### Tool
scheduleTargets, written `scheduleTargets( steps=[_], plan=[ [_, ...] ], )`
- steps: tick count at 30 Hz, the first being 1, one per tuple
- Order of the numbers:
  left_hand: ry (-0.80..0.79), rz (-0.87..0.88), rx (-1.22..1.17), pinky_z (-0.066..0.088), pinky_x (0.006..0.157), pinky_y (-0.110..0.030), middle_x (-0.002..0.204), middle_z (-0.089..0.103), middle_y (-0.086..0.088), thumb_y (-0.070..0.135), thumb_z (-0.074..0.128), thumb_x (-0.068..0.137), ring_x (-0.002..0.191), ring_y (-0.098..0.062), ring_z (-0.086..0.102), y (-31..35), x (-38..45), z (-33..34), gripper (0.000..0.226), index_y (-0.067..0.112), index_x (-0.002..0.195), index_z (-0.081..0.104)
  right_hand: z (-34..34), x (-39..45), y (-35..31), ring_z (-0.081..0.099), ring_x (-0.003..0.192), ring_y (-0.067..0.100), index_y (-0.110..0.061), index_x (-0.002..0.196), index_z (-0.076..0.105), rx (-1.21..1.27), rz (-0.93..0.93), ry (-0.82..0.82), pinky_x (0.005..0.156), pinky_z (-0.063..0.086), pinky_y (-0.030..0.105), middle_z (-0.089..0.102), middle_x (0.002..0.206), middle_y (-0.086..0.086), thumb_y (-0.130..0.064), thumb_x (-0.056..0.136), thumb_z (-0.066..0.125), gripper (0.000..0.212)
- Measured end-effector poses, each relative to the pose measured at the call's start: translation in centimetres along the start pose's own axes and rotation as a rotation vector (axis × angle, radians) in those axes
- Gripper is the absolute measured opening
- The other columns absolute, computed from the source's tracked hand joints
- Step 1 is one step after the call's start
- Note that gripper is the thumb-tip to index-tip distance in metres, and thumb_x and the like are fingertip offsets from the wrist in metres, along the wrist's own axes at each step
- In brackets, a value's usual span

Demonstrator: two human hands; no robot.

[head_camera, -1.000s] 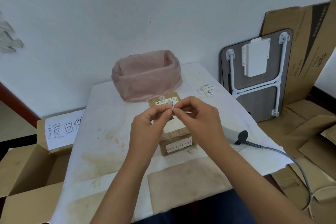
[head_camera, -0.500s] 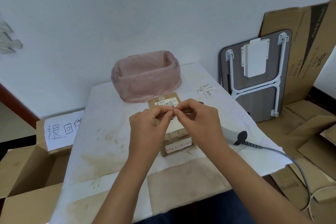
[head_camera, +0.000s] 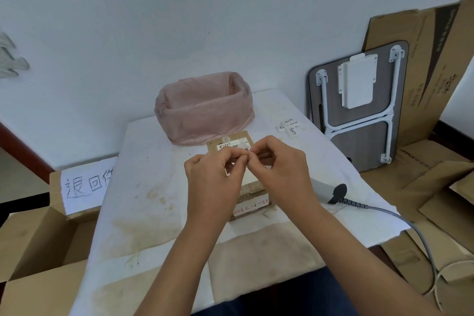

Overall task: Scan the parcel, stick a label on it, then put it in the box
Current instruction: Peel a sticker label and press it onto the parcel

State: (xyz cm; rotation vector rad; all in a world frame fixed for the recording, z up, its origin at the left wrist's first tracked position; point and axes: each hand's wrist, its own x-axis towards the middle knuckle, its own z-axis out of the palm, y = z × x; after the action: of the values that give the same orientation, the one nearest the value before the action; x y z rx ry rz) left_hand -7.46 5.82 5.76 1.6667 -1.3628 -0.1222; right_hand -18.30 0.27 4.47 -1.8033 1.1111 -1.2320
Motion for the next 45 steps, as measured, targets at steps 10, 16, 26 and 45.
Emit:
scheduleTargets(
  steps=[10,16,26,45],
  plan=[
    [-0.070,-0.257,-0.222,0.043,0.067,-0.001,0.071,0.074,0.019,0.022,0.070,0.086,0.075,0.011,0.065,0.3,0.1,-0.6,0.012,0.031,0.080,0.075,-0.3,-0.2,0.1,0.069,0.069,0.001,-0.007,0.084,0.069,0.234,0.101,-0.044,0.069,0.052,0.011,0.072,0.074,-0.002,-0.008,0.086,0.067,0.002],
    [-0.043,-0.169,-0.132,0.047,0.077,-0.010,0.074,0.071,0.020,0.027,0.067,0.088,0.075,0.006,0.065,0.2,0.1,-0.4,0.017,0.040,0.079,0.071,-0.4,-0.4,-0.1,0.072,0.074,0.004,-0.010,0.086,0.071,0.337,0.161,-0.049,0.072,0.054,0.014,0.074,0.077,-0.004,-0.016,0.081,0.075,0.008],
    [0.002,-0.096,-0.099,0.049,0.089,-0.051,0.076,0.070,0.022,0.036,0.062,0.085,0.076,-0.003,0.064,0.3,0.0,0.0,0.013,0.045,0.077,0.067,-0.4,-0.3,0.2,0.074,0.077,0.011,-0.011,0.089,0.072,0.327,0.196,-0.029,0.078,0.059,0.023,0.076,0.081,0.001,-0.012,0.086,0.069,0.004],
    [-0.128,-0.397,-0.511,0.051,0.074,-0.015,0.083,0.078,0.002,0.018,0.070,0.087,0.082,-0.009,0.072,-0.7,0.6,-0.2,0.006,0.017,0.090,0.076,-0.7,0.0,0.7,0.071,0.074,0.014,-0.002,0.089,0.070,0.596,0.347,-0.027,0.074,0.058,0.021,0.072,0.076,0.009,-0.006,0.087,0.066,0.005]
  ],
)
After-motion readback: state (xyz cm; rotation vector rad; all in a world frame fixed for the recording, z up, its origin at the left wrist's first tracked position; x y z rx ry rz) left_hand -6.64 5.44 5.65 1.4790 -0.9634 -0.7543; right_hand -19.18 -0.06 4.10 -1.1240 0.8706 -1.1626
